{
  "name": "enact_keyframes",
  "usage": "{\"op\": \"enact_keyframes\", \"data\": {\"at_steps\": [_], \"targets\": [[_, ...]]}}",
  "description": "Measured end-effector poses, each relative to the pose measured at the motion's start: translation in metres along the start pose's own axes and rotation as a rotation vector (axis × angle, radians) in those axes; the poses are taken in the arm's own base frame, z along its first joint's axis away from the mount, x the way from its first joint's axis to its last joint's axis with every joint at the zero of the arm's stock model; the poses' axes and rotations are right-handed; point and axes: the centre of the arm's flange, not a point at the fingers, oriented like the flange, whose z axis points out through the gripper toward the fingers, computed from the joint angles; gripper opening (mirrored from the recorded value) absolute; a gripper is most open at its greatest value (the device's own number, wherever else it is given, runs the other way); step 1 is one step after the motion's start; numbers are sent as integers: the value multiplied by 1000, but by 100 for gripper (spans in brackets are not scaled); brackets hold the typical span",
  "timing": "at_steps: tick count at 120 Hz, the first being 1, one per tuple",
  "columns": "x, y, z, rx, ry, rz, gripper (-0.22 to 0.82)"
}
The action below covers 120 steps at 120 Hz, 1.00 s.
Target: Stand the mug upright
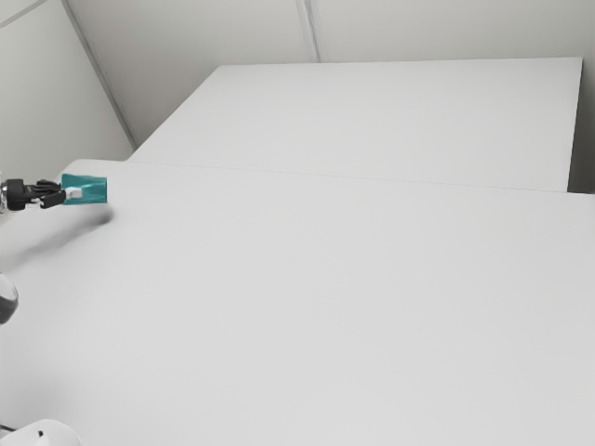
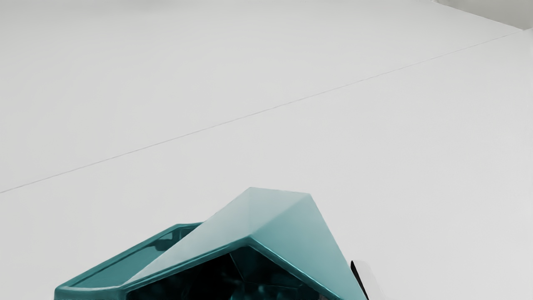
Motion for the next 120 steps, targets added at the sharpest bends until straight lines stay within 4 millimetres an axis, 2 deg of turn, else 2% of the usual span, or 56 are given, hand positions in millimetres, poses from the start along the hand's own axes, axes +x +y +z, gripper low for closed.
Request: {"op": "enact_keyframes", "data": {"at_steps": [20, 28, 44, 56, 65, 74, 82, 94, 107, 120], "targets": [[67, 15, 40, -58, -59, 102, -18], [101, 26, 56, -79, -114, 146, -18], [164, 63, 105, -151, -267, 210, -18], [223, 112, 132, -182, -444, 259, -18], [266, 169, 145, -184, -594, 292, -18], [294, 225, 159, -163, -724, 312, -18], [309, 271, 171, -141, -816, 322, -18], [318, 330, 190, -105, -911, 324, -18], [308, 375, 206, -63, -979, 300, -18], [292, 408, 223, -27, -1013, 274, -18]]}}
